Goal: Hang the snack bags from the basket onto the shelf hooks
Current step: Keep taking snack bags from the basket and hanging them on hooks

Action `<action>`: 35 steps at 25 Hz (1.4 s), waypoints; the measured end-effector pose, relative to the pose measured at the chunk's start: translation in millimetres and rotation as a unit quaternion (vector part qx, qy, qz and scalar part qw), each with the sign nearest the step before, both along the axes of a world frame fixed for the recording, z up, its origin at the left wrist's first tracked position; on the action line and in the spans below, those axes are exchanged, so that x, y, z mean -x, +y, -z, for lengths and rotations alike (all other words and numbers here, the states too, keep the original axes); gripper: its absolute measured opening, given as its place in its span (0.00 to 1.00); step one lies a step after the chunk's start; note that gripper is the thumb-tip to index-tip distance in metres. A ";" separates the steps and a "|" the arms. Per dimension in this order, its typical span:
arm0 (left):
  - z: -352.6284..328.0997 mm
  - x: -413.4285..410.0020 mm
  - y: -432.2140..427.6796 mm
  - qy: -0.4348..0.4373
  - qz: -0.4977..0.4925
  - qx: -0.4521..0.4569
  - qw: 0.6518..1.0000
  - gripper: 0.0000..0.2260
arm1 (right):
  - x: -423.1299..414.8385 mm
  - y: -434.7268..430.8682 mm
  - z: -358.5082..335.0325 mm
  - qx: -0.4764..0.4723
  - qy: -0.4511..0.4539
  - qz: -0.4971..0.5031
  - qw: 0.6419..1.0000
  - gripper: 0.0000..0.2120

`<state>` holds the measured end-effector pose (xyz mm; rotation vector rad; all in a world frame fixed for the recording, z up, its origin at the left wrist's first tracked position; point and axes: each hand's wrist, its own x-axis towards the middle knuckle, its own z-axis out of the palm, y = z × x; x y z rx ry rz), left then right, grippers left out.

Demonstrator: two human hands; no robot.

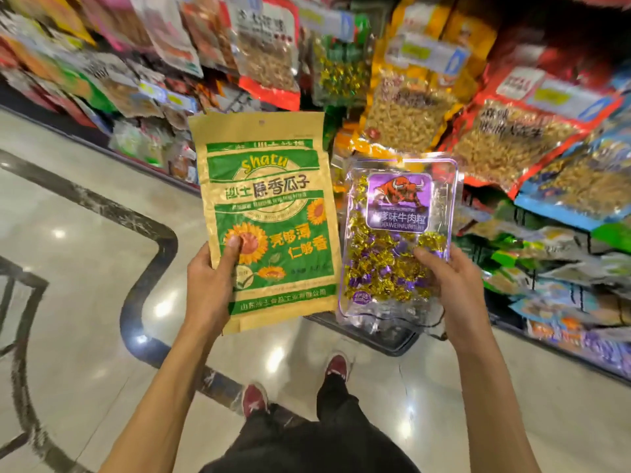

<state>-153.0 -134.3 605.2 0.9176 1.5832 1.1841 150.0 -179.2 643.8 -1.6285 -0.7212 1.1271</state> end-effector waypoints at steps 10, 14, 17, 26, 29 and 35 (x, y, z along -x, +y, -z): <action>-45.1 160.2 -24.0 -0.030 -0.023 -0.062 0.997 0.10 | 142.3 -22.3 -60.4 -0.080 -0.019 0.017 0.996 0.05; -58.1 189.7 -11.4 -0.033 0.011 -0.094 0.995 0.11 | 176.9 -21.6 -74.1 -0.102 -0.013 0.023 0.994 0.09; -70.2 198.2 3.5 -0.036 0.033 -0.104 0.993 0.11 | 189.9 -14.1 -81.2 -0.115 -0.021 0.031 0.993 0.07; -96.5 183.3 111.2 -0.055 0.126 -0.143 0.980 0.18 | 176.0 51.7 -109.4 -0.156 -0.036 0.111 0.981 0.13; -114.1 168.1 159.5 -0.035 0.149 -0.170 0.973 0.14 | 161.2 87.8 -119.1 -0.175 -0.037 0.133 0.975 0.12; -150.4 132.2 269.2 -0.009 0.197 -0.210 0.958 0.13 | 134.5 176.2 -145.9 -0.208 -0.029 0.160 0.964 0.05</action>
